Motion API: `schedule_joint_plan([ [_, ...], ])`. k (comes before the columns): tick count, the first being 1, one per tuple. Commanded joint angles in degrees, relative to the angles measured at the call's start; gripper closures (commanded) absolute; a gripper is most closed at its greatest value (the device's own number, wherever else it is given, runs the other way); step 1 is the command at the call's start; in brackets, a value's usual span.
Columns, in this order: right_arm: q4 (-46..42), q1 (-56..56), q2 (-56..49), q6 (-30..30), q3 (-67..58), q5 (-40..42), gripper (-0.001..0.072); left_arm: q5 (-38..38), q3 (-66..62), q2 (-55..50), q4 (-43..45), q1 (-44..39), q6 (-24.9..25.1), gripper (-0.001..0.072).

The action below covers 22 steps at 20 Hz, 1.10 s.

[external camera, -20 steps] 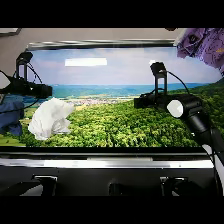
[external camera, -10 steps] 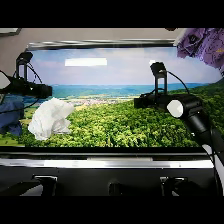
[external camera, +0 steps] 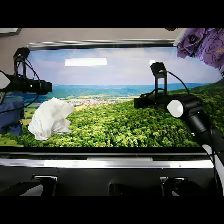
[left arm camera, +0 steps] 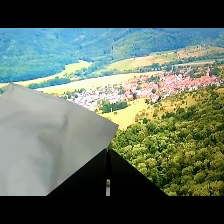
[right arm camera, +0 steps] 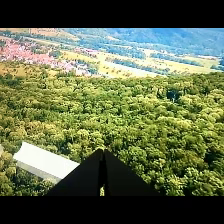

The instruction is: Fold the clothes and pants, and hang the long-sleeved shirts on hangers.

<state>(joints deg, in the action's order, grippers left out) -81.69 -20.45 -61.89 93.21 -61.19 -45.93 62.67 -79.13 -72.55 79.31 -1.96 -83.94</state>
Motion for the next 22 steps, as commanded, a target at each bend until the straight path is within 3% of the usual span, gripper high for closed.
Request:
schedule_joint_plan([
  [1,0.0,-0.1,0.0,0.0,0.0,0.0,0.0681,-3.5,0.0,0.0,0.0,0.0,0.0,0.0687],
  [5,0.0,-0.1,0.0,0.0,0.0,-0.2,0.0681,-4.0,0.0,-0.1,0.0,0.0,0.0,0.0680],
  [6,0.1,0.0,0.0,0.0,0.0,-0.4,0.0681,-3.3,0.0,-0.1,0.1,0.0,0.0,0.0525],
  [7,0.3,-0.1,0.0,0.0,0.0,-0.9,0.0681,-1.6,0.0,-0.1,0.4,0.0,-0.1,-0.0013],
  [9,0.6,-0.1,0.0,0.6,0.0,-1.9,0.0681,3.8,0.1,-1.0,4.4,0.9,-6.0,-0.0013],
  [10,0.6,-0.1,0.0,0.6,0.0,-2.4,0.0681,6.9,1.1,-1.5,8.0,2.1,-11.4,-0.0013],
  [12,0.6,-0.1,0.0,0.6,0.0,-3.9,0.0681,6.5,6.3,-1.5,9.2,5.9,-17.0,-0.0013],
  [15,0.6,0.0,0.0,0.6,0.0,-6.3,0.0681,2.9,14.9,-2.1,9.0,9.1,-17.0,-0.0013],
  [20,0.6,-0.1,0.0,0.6,0.0,-6.8,0.0680,-2.4,24.3,-5.7,6.2,7.8,-17.0,-0.0013],
  [21,0.6,0.0,0.0,0.6,0.0,-6.8,0.0680,-2.3,24.5,-6.8,5.2,7.4,-17.0,0.0159],
  [22,0.7,-0.1,0.0,0.6,0.0,-6.9,0.0680,-2.3,24.4,-7.4,3.9,7.1,-16.9,0.0489],
])
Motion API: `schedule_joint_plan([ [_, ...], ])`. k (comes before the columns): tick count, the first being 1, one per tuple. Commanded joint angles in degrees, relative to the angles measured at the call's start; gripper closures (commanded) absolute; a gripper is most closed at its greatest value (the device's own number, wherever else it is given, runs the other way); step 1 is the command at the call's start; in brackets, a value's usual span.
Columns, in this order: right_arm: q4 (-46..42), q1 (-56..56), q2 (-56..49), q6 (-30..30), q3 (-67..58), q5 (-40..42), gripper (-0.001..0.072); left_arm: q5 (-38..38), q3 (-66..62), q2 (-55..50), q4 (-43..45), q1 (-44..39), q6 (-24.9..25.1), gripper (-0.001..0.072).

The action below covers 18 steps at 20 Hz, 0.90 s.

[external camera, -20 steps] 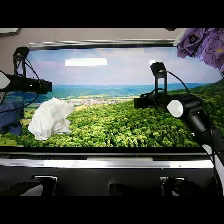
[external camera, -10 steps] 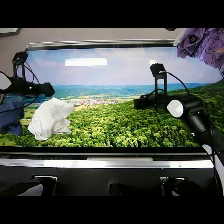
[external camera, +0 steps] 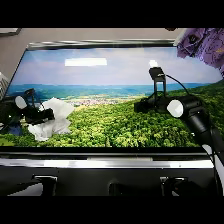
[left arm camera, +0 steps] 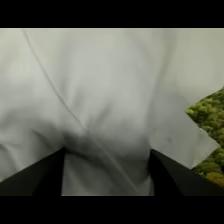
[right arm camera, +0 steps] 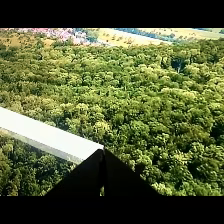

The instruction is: Fold the clothes and pants, and hang the long-sleeved shirts on hangers.

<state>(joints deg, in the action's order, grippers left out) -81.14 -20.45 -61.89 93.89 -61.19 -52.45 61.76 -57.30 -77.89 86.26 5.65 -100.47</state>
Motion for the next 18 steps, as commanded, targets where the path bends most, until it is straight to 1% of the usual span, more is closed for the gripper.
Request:
schedule_joint_plan([
  [1,0.1,0.0,0.0,0.0,0.0,-0.4,0.0680,-1.5,2.6,-2.1,-5.4,-0.9,0.9,0.0678],
  [2,0.1,0.0,0.0,-0.1,0.0,-0.6,0.0680,-1.8,2.1,-1.9,-8.7,-1.4,1.9,0.0689],
  [4,-0.3,0.0,0.0,-0.1,0.0,-2.1,0.0679,-1.1,-0.1,-1.6,-16.6,-4.1,6.7,0.0690],
  [6,-1.3,0.0,0.3,0.0,0.0,-5.4,0.0678,-0.2,-3.4,-1.5,-23.8,-9.7,9.3,0.0691],
  [8,-3.8,0.0,1.4,0.0,0.0,-9.7,0.0678,-1.5,-6.3,-1.6,-31.5,-17.7,12.3,0.0692],
  [9,-5.8,0.0,2.4,0.0,0.0,-12.1,0.0677,-3.8,-7.1,-1.6,-34.7,-22.4,12.7,0.0692],
  [10,-8.0,0.0,3.5,0.3,0.0,-14.1,0.0657,-6.8,-7.6,-1.7,-36.6,-26.9,12.7,0.0692],
  [11,-10.6,0.0,4.7,1.4,0.0,-16.3,0.0623,-10.6,-7.6,-2.1,-37.3,-31.7,12.5,0.0692],
  [13,-14.9,-0.1,7.0,2.6,0.0,-20.3,0.0619,-16.6,-7.6,-4.2,-37.2,-39.7,9.9,0.0691],
  [14,-16.5,0.0,7.9,3.0,0.0,-21.8,0.0603,-18.3,-7.7,-5.9,-37.2,-42.5,8.4,0.0690],
  [15,-18.0,0.0,8.4,3.3,0.0,-22.8,0.0481,-19.3,-7.7,-7.8,-37.2,-44.5,7.5,0.0673],
  [16,-18.9,0.0,8.4,3.2,0.0,-23.4,0.0379,-19.3,-7.7,-9.4,-37.2,-45.4,6.5,0.0539],
  [17,-20.1,0.0,8.1,3.2,0.1,-23.7,0.0344,-18.4,-7.6,-10.2,-37.2,-45.0,5.4,0.0255],
  [18,-22.0,0.0,7.8,3.2,0.3,-23.7,0.0344,-16.7,-7.7,-10.2,-36.7,-43.6,5.2,0.0103],
])
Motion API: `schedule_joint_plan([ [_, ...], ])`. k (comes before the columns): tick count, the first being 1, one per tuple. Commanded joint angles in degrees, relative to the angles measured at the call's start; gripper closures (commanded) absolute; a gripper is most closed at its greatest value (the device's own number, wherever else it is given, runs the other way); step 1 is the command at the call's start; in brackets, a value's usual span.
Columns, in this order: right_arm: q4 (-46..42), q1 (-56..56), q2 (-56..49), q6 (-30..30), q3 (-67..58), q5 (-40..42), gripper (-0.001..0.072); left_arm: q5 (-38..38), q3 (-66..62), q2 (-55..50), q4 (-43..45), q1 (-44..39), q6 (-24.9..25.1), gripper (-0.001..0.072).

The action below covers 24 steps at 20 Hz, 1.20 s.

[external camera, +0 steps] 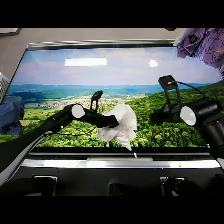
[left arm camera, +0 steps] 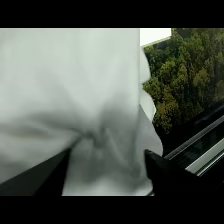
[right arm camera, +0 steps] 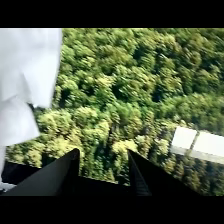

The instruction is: Fold the clothes and pants, and hang the long-sleeved shirts on hangers.

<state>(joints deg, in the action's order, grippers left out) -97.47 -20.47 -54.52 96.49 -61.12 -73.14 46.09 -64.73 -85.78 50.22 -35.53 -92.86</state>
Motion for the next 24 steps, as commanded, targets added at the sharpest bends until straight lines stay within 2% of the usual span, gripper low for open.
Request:
schedule_joint_plan([
  [1,-8.5,0.0,0.0,0.6,0.4,-3.0,0.0328,1.6,-0.3,-1.6,0.0,-0.1,-2.4,0.0076],
  [3,-13.2,2.8,-1.1,0.9,0.7,-1.8,0.0236,9.2,-0.2,1.0,3.5,6.3,-2.4,0.0076],
  [4,-11.7,6.3,-1.7,2.6,1.1,-0.2,0.0223,13.1,-0.2,2.8,6.1,9.7,-2.4,0.0069],
  [5,-7.4,11.1,-2.4,4.0,2.3,1.8,0.0209,16.9,-0.2,5.0,9.1,13.1,-2.4,0.0020],
  [7,10.5,21.7,-4.9,2.9,6.2,6.0,0.0205,21.6,0.0,9.3,14.3,18.9,-2.4,0.0020],
  [8,23.3,26.4,-6.8,-1.0,9.0,8.3,0.0181,22.5,0.6,11.5,15.7,21.6,-2.4,0.0021],
  [10,44.7,30.7,-11.2,-12.3,14.3,12.1,0.0181,23.1,2.1,14.8,16.0,26.0,-2.4,0.0021],
  [12,55.0,29.5,-16.4,-20.4,17.4,13.5,0.0181,23.2,3.0,16.7,16.0,28.7,-2.3,0.0021],
  [15,58.4,25.4,-23.4,-25.2,17.9,14.4,0.0167,21.9,3.0,16.9,16.3,29.9,-2.3,0.0021],
  [22,60.0,15.5,-27.3,-25.3,17.9,25.3,0.0169,20.3,3.0,16.8,16.5,30.2,-2.3,0.0027],
  [24,61.2,14.5,-28.2,-25.3,17.9,26.5,0.0200,20.3,3.0,16.7,16.5,30.2,-2.3,0.0027],
])
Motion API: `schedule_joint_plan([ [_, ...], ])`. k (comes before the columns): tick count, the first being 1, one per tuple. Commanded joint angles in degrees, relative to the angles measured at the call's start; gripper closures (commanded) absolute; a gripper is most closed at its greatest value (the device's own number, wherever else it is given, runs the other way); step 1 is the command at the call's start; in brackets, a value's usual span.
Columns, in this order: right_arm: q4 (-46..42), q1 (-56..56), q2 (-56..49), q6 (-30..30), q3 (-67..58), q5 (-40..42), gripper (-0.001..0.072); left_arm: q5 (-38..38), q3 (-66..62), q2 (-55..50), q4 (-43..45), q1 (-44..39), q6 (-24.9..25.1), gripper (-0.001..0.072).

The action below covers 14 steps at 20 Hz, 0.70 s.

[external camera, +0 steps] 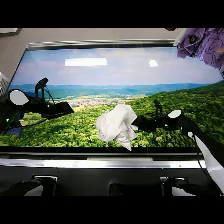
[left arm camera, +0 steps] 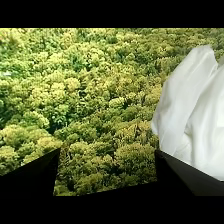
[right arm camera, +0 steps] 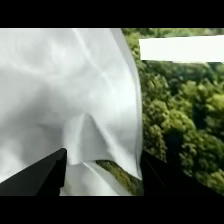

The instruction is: Fold the clothes and pants, and hang the long-sleeved shirts on hangers.

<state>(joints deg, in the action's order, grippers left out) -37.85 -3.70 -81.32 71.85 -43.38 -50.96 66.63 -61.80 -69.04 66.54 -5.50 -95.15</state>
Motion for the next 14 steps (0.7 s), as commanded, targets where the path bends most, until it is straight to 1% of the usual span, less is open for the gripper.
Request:
schedule_joint_plan([
  [1,2.6,-2.3,-1.9,-1.1,0.2,4.4,0.0334,0.4,0.0,0.0,-0.3,0.2,-0.1,0.0027],
  [2,3.2,-2.3,-2.1,-2.3,0.2,4.4,0.0547,1.3,0.1,-0.1,-1.6,0.2,-0.5,0.0028],
  [3,3.2,-2.1,-1.9,-2.2,0.1,4.5,0.0678,1.3,0.7,-0.3,-2.7,0.0,-1.6,0.0028],
  [4,2.9,-2.1,-1.3,-2.4,0.0,4.5,0.0683,0.2,2.6,-0.3,-5.6,-0.1,-1.0,0.0028],
  [5,2.3,-2.1,-0.4,-2.4,-0.1,4.7,0.0683,-1.7,5.7,-0.3,-10.0,-0.1,1.5,0.0029],
  [8,1.4,-2.1,2.9,-2.4,-0.1,4.1,0.0682,-8.2,16.9,-0.3,-24.9,-2.5,10.7,0.0030],
  [10,0.9,-2.1,4.9,-1.9,-0.1,3.5,0.0682,-12.7,23.3,-0.3,-33.6,-7.5,16.9,0.0029],
  [11,0.8,-2.1,5.8,-1.9,-0.1,3.4,0.0682,-15.3,25.5,-0.3,-35.8,-10.5,18.1,0.0030],
  [14,0.8,-2.1,7.1,-1.8,-0.1,3.3,0.0682,-21.6,27.9,-1.2,-36.8,-18.3,17.9,0.0030],
])
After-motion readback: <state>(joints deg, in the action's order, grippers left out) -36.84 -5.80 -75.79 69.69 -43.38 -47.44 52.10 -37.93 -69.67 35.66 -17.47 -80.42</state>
